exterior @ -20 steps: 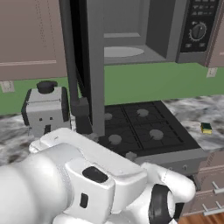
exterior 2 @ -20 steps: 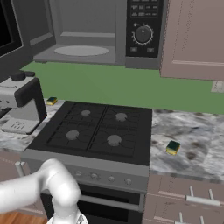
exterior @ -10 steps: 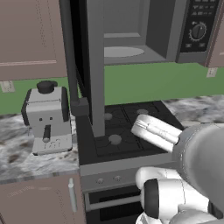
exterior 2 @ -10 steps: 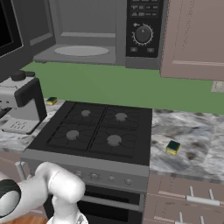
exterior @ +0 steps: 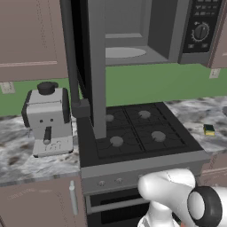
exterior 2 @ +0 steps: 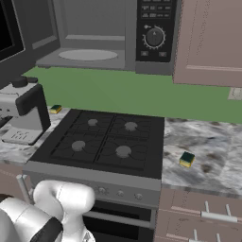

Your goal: Place the sponge inside the microwave to prepare for sanitizing.

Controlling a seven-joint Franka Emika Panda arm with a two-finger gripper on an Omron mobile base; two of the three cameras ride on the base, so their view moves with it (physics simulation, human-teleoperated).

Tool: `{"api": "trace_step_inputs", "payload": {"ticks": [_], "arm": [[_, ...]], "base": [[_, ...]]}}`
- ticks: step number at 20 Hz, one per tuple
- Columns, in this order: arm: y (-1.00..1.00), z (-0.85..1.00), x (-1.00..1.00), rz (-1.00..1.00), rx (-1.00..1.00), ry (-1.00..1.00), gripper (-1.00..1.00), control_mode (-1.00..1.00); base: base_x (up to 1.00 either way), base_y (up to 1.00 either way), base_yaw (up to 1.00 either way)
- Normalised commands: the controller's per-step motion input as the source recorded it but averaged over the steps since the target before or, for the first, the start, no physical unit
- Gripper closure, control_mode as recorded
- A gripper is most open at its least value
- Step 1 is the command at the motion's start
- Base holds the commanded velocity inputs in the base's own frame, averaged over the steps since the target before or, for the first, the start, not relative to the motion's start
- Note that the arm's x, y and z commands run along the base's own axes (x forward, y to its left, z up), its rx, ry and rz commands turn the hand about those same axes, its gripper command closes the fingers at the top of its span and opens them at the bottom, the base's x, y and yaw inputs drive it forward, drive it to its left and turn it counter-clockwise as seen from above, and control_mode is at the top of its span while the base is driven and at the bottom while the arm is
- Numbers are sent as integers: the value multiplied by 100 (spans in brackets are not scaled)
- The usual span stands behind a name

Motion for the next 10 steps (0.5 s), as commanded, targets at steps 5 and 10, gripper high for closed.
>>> {"api": "trace_step_inputs", "payload": {"ticks": [5, 10], "arm": [[-39, -23, 14, 26, 61, 41, -100, -100], [8, -48, 12, 20, 37, 42, -100, -100]], "base": [[0, 0, 0], [0, 0, 0]]}}
